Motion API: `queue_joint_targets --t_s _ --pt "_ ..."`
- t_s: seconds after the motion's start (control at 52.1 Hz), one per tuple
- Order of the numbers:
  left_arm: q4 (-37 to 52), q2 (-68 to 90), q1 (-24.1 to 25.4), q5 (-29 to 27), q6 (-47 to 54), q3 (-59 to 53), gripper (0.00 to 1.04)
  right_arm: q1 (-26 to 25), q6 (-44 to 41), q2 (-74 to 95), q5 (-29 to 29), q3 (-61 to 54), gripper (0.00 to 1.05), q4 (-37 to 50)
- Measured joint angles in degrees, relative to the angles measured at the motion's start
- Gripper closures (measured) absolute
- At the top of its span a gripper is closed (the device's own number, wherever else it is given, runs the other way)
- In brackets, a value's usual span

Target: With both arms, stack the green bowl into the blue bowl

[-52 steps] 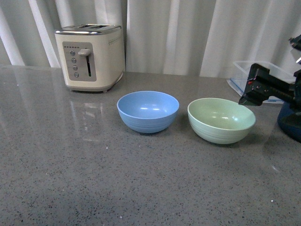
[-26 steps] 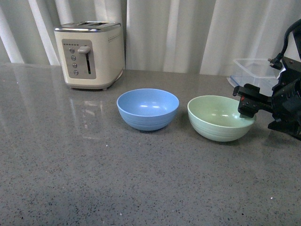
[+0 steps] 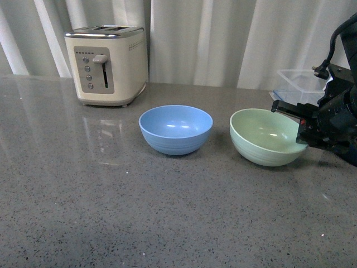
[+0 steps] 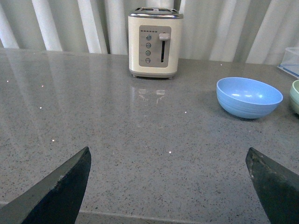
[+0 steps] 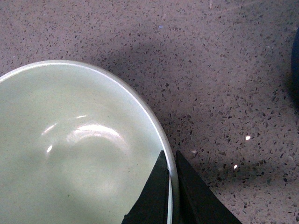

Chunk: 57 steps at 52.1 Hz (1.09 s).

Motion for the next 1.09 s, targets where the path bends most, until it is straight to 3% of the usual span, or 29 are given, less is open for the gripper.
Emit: queue_joint_targets --t_s 0.211,0.614,1.093 --pt "0.00 0.00 0.00 0.00 0.00 0.00 0.07 2.84 -1.64 -4.96 -0.24 2.56 1.04 -1.60" --pt "0.00 0.00 0.00 0.00 0.00 0.00 0.07 14.51 -4.72 -0.66 0.52 16.94 1.04 -4.76" --pt "0.00 0.00 0.00 0.00 0.00 0.00 0.07 16.61 -7.52 10.14 4.72 24.59 1.04 -8.22"
